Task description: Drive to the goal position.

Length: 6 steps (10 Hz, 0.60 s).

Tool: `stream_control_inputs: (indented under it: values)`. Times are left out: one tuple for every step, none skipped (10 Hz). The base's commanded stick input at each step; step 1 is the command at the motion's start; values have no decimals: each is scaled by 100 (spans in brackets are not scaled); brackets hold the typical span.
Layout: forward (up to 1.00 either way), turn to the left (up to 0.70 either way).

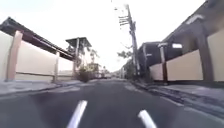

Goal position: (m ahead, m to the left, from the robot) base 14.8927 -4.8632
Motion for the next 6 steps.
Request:
stream_control_inputs:
  values:
    - [85, -34]
    - [85, -34]
    - [85, -34]
    - [85, -34]
    - [85, -34]
    - [85, -34]
